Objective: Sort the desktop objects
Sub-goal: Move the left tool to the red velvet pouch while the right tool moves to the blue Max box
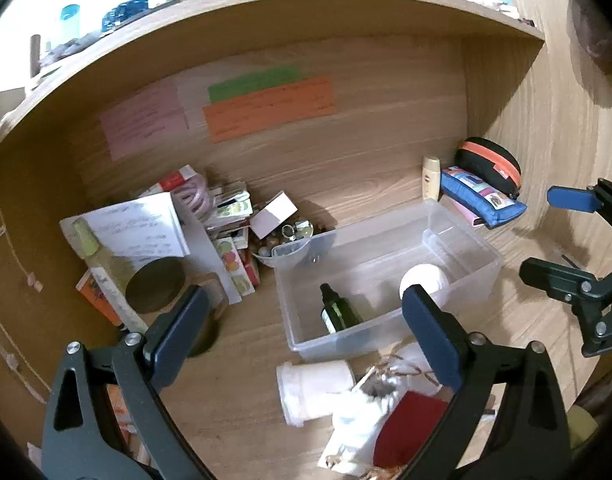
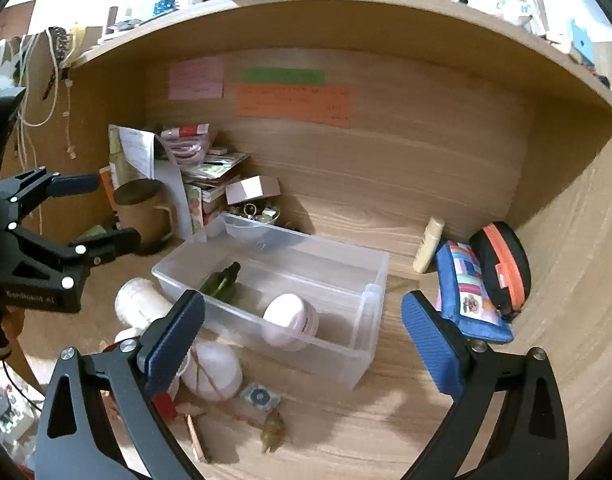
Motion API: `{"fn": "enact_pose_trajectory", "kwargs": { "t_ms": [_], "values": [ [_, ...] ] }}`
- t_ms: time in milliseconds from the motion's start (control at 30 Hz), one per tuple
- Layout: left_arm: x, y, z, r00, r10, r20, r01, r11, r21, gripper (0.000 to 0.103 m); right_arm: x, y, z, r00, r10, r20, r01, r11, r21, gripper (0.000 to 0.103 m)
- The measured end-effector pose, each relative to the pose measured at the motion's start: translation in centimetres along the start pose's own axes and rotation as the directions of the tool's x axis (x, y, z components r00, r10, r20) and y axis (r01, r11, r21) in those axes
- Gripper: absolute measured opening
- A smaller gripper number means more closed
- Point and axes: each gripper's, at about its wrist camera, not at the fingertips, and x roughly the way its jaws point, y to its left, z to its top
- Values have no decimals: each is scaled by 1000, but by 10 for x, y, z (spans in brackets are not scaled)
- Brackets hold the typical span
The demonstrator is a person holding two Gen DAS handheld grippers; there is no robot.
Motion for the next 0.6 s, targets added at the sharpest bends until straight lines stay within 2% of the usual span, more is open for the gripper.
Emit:
{"fn": "enact_pose_trajectory", "kwargs": {
  "t_ms": [200,400,600],
  "values": [
    [-12,12,-21,1000,6,-10,-6,999,-38,99,-11,7,-14,1000,9,-7,-9,1000,-3,99],
    [-13,27,-50,998,-2,-62,-4,995,-95,99,-10,21,-33,997,71,-38,-70,997,18,99],
    [-14,31,-79,992,-61,-113,41,984,-173,99,1,40,-50,989,124,-77,-124,992,3,99]
  ]
}}
